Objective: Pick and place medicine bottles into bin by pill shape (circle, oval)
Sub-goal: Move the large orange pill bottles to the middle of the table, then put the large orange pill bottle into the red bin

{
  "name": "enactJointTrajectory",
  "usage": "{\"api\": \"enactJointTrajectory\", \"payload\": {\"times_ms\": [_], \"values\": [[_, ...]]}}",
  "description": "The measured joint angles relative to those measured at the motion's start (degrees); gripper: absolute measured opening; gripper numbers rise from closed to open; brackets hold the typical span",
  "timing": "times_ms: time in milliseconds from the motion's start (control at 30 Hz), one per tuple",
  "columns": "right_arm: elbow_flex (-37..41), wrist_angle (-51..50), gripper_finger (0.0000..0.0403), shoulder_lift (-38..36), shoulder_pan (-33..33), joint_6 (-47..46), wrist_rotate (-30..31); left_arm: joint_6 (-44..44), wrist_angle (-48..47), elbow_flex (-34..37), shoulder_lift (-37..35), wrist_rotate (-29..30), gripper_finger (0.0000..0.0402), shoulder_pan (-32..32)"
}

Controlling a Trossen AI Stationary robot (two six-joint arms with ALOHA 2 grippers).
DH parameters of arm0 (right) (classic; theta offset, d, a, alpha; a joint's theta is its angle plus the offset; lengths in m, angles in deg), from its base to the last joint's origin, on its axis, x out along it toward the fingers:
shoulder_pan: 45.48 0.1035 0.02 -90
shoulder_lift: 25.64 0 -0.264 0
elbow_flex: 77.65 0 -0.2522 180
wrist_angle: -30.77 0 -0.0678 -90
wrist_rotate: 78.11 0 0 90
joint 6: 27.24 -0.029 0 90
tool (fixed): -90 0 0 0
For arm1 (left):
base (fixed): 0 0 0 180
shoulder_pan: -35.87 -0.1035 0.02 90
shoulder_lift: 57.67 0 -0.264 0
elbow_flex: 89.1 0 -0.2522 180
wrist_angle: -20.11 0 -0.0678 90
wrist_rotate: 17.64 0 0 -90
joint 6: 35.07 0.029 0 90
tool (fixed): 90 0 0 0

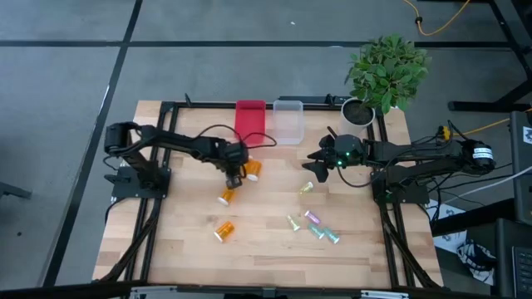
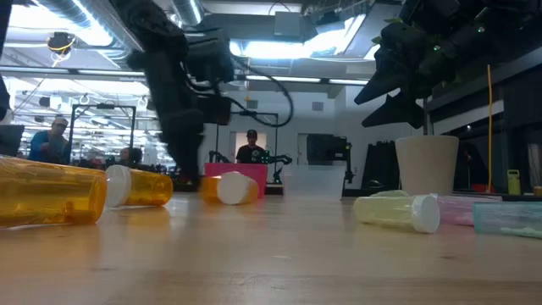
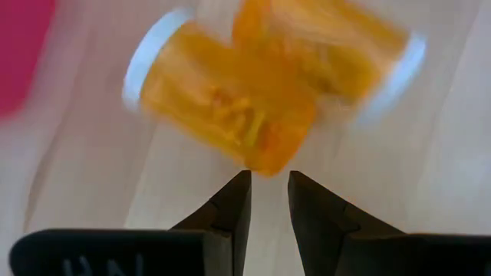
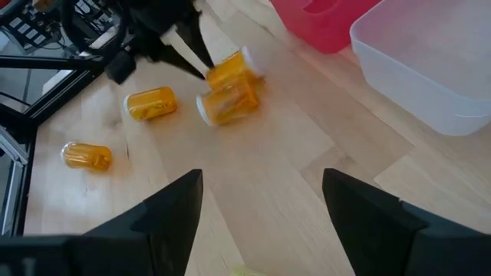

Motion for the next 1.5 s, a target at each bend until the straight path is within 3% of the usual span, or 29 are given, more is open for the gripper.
{"api": "enactJointTrajectory", "payload": {"times_ms": [167, 367, 667, 867, 1100, 1267, 1500], "values": [[0.01, -0.02, 0.0271, 0.02, 0.19, 0.21, -0.02, 3.39, 8.27, -5.90, 3.28, 0.40, 0.0082, -0.08], [-0.01, -0.66, 0.0271, 0.00, 0.27, 0.69, -0.02, 6.53, -6.20, -13.46, -0.26, 4.56, 0.0082, 1.78], [-0.01, -0.99, 0.0271, 0.00, 0.65, 1.35, 0.37, 4.66, -21.37, -12.33, -16.74, 5.39, 0.0082, 4.10], [-0.01, -1.03, 0.0271, 0.00, 2.89, 1.96, 0.56, -1.79, -19.10, -0.36, -33.12, 6.11, 0.0082, 8.99], [0.01, 5.68, 0.0271, 0.20, 6.26, 5.06, 1.55, -3.73, 7.85, 23.33, -51.73, 9.21, 0.0082, 14.65], [-0.74, 16.70, 0.0271, 2.69, 7.47, 4.84, 2.26, 3.36, 25.39, 34.97, -59.42, 9.31, 0.0082, 14.82], [-7.28, 16.25, 0.0271, 12.22, 7.94, 6.73, 1.90, 9.80, 39.12, 44.29, -63.94, 8.32, 0.0082, 14.78]]}}
